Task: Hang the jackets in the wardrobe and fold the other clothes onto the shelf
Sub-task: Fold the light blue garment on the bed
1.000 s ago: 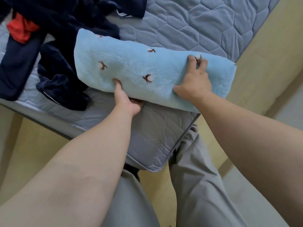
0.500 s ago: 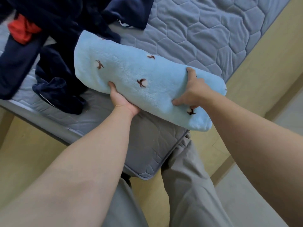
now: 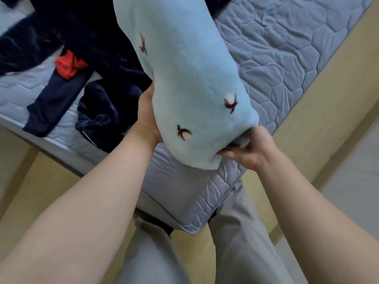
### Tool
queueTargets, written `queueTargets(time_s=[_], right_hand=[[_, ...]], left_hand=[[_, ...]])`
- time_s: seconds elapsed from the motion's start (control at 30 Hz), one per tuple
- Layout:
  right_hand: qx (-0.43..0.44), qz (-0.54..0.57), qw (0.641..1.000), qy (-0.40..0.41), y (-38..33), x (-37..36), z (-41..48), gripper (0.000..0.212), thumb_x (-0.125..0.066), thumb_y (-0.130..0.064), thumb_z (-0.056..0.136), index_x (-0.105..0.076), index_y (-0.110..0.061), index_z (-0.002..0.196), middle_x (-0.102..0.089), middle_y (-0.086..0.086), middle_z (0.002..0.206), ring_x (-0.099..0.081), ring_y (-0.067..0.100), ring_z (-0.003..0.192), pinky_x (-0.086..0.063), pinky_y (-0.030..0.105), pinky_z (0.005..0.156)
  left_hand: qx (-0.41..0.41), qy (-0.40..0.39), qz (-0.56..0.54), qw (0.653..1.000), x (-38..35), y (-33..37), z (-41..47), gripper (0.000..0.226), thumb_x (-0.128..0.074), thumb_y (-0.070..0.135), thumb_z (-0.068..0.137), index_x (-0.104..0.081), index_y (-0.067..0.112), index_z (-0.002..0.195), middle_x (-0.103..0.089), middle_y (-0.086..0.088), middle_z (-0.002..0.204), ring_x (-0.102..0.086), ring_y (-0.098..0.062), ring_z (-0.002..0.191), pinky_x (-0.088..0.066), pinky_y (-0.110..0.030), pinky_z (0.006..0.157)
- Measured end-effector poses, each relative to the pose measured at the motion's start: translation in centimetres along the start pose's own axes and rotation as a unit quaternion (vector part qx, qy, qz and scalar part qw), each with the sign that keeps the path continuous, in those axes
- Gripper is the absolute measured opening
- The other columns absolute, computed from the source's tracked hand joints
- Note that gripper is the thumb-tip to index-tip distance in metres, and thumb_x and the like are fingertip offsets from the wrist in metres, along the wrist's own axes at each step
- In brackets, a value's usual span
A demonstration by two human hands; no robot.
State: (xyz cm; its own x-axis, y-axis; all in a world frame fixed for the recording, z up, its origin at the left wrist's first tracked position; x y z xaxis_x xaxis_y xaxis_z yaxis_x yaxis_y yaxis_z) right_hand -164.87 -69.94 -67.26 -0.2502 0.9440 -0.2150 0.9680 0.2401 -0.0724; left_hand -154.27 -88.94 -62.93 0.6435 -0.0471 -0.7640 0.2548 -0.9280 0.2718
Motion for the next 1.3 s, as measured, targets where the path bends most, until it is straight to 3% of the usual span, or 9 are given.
queueTargets(time_s=[0.1, 0.27, 0.47, 0.63, 0.73, 0.87, 1.0, 1.17, 1.3], right_hand=[[0.018, 0.188, 0.976, -0.106, -1.3, -2.8, -0.8, 0.060, -0.037, -0.055, 0.099, -0.068, -0.016, 0.131, -0.066, 0.017, 0.132, -0.062, 0.046, 0.118, -0.050, 0.064, 0.095], [0.133, 0.114, 0.945, -0.275, -5.2, -8.2, -0.5, 0.060, -0.039, -0.056, 0.105, -0.067, -0.009, 0.131, -0.066, 0.015, 0.132, -0.059, 0.037, 0.126, -0.047, 0.050, 0.103], [0.102, -0.170, 0.978, -0.070, -2.6, -4.3, 7.1, 0.055, -0.077, -0.046, 0.079, -0.071, -0.019, 0.126, -0.072, 0.010, 0.122, -0.070, 0.032, 0.110, -0.057, 0.047, 0.092], [0.136, -0.292, 0.943, 0.076, -0.7, -0.5, 10.3, 0.046, -0.058, -0.046, 0.096, -0.061, -0.016, 0.130, -0.072, 0.005, 0.108, -0.066, 0.026, 0.096, -0.057, 0.034, 0.078], [0.180, -0.241, 0.945, 0.132, -1.2, 1.7, 9.5, 0.046, -0.050, -0.046, 0.099, -0.046, -0.024, 0.139, -0.060, 0.005, 0.127, -0.060, 0.029, 0.109, -0.052, 0.042, 0.092], [0.286, -0.348, 0.851, 0.271, -3.7, 2.6, 6.8, 0.035, -0.046, -0.059, 0.094, -0.052, -0.025, 0.090, -0.061, -0.001, 0.100, -0.061, 0.027, 0.091, -0.048, 0.041, 0.078], [0.277, -0.483, 0.818, 0.142, -3.2, 0.6, 7.4, 0.042, -0.036, -0.054, 0.105, -0.052, -0.026, 0.079, -0.063, 0.010, 0.106, -0.060, 0.025, 0.097, -0.049, 0.050, 0.102], [0.283, -0.542, 0.786, 0.097, -2.1, -1.0, 7.4, 0.030, -0.046, -0.026, 0.103, -0.045, -0.023, 0.073, -0.055, 0.000, 0.075, -0.053, 0.022, 0.074, -0.050, 0.033, 0.070], [0.284, -0.527, 0.799, 0.059, -1.3, -1.5, 7.2, 0.026, -0.051, -0.004, 0.100, -0.050, -0.018, 0.078, -0.049, -0.005, 0.072, -0.041, 0.005, 0.062, -0.034, 0.004, 0.046]], left_hand=[[-0.026, -0.014, 0.079, 0.996, -2.5, 2.5, -0.9, 0.047, -0.039, 0.024, 0.095, -0.081, 0.012, 0.079, -0.077, -0.004, 0.082, -0.074, -0.021, 0.080, -0.059, -0.031, 0.076], [0.026, 0.037, 0.277, 0.960, -1.3, 4.6, -0.8, 0.032, -0.051, 0.021, 0.085, -0.081, 0.016, 0.077, -0.076, -0.003, 0.080, -0.074, -0.021, 0.076, -0.059, -0.028, 0.071], [0.134, 0.241, 0.456, 0.846, 9.3, 0.4, -0.3, 0.045, -0.057, 0.052, 0.095, -0.072, 0.020, 0.121, -0.074, -0.008, 0.119, -0.072, -0.026, 0.105, -0.054, -0.041, 0.097], [0.159, 0.241, 0.712, 0.639, 13.1, -5.1, -1.1, 0.057, -0.033, 0.056, 0.093, -0.068, 0.017, 0.115, -0.066, -0.018, 0.127, -0.060, -0.035, 0.115, -0.039, -0.034, 0.083], [0.066, 0.271, 0.697, 0.660, 11.3, -5.2, -1.7, 0.040, -0.037, 0.056, 0.080, -0.061, 0.030, 0.097, -0.070, 0.000, 0.104, -0.062, -0.028, 0.101, -0.040, -0.034, 0.075], [-0.028, 0.175, 0.636, 0.751, 7.4, -4.4, -1.0, 0.013, -0.062, 0.036, 0.085, -0.060, 0.031, 0.096, -0.065, 0.020, 0.087, -0.059, 0.003, 0.081, -0.044, -0.023, 0.066], [0.173, 0.039, 0.487, 0.855, 7.1, -7.4, -2.4, 0.053, -0.055, 0.058, 0.093, -0.061, 0.026, 0.135, -0.066, 0.003, 0.107, -0.063, -0.005, 0.096, -0.053, -0.021, 0.084], [0.187, 0.029, 0.607, 0.772, 8.7, -8.3, -4.0, 0.107, -0.070, 0.050, 0.085, 0.005, 0.039, 0.160, -0.025, 0.015, 0.155, -0.035, 0.006, 0.134, -0.027, -0.008, 0.108], [0.174, 0.004, 0.604, 0.778, 8.0, -8.4, -4.1, 0.079, -0.060, 0.044, 0.098, -0.009, 0.044, 0.159, -0.045, 0.028, 0.132, -0.049, 0.023, 0.107, -0.037, 0.000, 0.088]])
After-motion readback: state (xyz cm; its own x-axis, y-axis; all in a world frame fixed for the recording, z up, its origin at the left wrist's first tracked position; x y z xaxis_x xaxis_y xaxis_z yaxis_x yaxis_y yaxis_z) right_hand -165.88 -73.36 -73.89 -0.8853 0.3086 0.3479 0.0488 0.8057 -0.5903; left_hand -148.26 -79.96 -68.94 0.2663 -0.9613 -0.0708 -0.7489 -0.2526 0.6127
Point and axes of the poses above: each hand's wrist, its own z-axis towards the middle knuckle, its own x-axis out of the back of the hand, y = z × x, the point moved 7 cm from there along z, towards the middle knuckle
